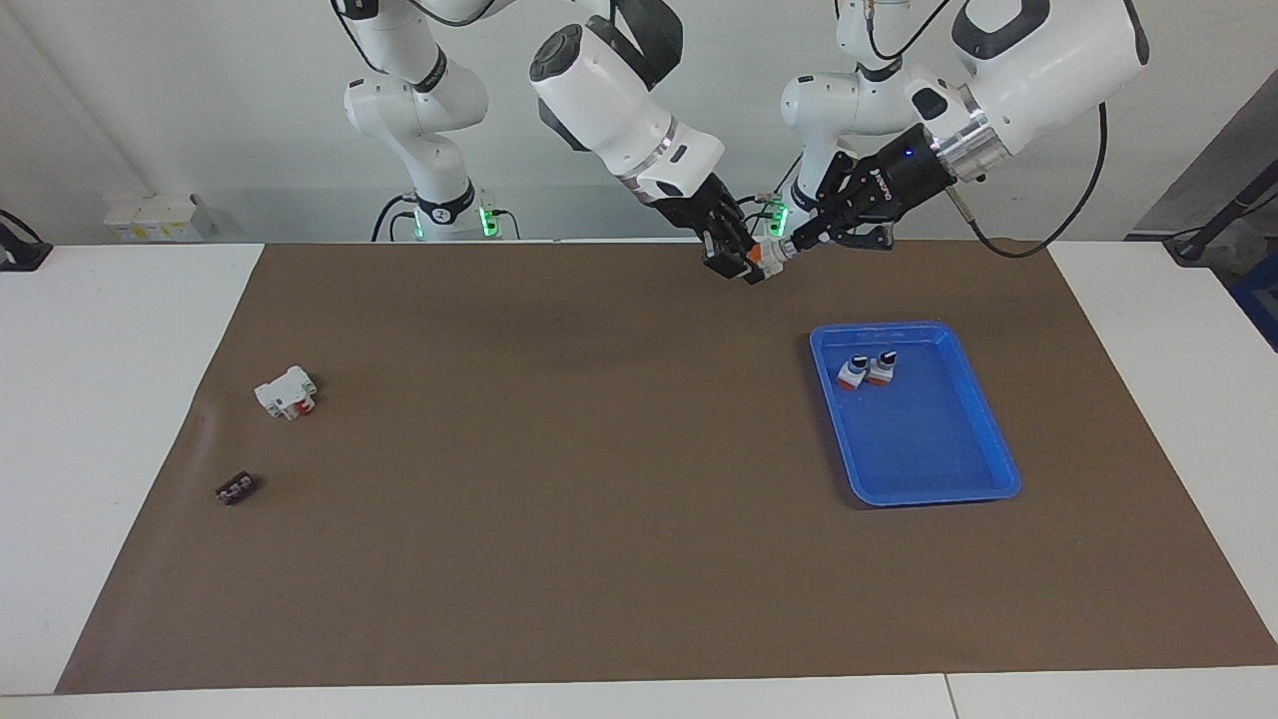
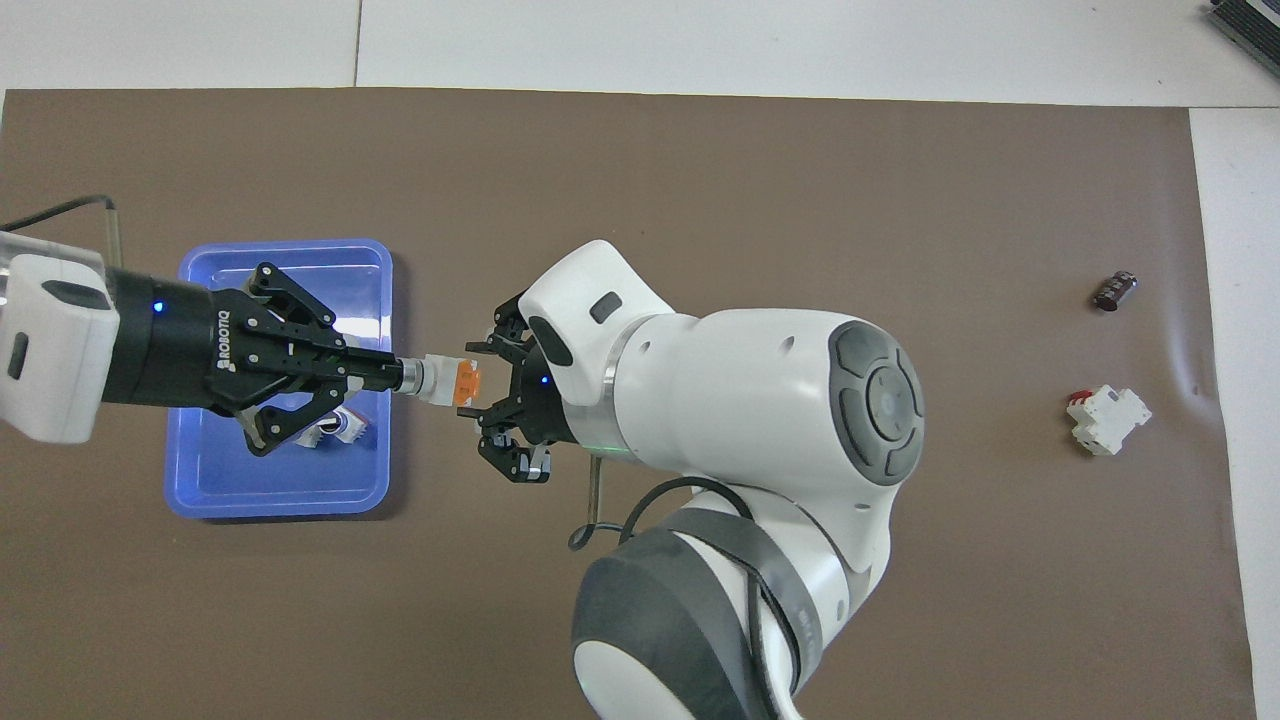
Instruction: Turn and place switch with both arms
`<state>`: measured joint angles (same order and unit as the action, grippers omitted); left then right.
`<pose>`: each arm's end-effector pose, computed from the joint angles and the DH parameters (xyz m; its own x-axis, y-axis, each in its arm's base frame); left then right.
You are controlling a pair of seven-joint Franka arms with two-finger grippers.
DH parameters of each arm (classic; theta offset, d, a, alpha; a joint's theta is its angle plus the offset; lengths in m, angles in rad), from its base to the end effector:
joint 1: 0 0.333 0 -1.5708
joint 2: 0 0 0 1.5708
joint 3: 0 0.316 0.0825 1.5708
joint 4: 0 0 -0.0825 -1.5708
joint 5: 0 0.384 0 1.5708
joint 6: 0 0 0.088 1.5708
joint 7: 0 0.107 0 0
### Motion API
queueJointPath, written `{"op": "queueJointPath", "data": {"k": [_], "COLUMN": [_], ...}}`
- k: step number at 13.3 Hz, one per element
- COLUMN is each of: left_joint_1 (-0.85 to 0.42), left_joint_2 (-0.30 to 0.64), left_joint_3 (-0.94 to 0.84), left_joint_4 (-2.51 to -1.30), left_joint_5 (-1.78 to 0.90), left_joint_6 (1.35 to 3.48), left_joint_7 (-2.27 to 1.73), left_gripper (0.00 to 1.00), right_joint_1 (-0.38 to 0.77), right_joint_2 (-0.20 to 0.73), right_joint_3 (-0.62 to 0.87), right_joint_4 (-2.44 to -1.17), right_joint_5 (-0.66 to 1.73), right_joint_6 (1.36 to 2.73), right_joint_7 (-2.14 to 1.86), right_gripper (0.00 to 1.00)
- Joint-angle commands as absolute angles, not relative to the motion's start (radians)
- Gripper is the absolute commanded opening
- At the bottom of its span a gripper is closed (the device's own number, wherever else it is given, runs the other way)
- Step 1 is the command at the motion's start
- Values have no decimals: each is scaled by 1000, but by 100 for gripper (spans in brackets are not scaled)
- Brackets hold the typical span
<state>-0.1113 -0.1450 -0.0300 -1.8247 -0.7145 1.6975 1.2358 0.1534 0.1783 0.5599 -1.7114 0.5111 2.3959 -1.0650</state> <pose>0.5050 -0.1358 0.6153 0.2942 -0.7375 0.6079 -0.9546 -0.1953 0.2250 0.5065 0.4096 0.5542 0.0583 0.7444 0.6651 0.9879 -0.1389 0.0688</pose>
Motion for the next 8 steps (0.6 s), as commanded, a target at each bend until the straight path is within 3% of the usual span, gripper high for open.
{"op": "queueJointPath", "data": {"k": [1,8], "left_joint_1": [-92,-98], "left_joint_2": [-178,-173], "left_joint_3": [-31,-37], "left_joint_4": [-1852,-1855], "left_joint_5": [-683,-482], "left_joint_6": [1706,1801], "left_joint_7": [1256,1154], "left_gripper": [0,0], "right_joint_1": [124,3], "right_joint_2": [137,94], "right_joint_3": [560,555], "right_joint_4": [-1747,-1732], "right_joint_5": [523,560], "right_joint_6": [2381,2309], "right_joint_7": [-1069,-1040], "right_gripper": [100,100]}}
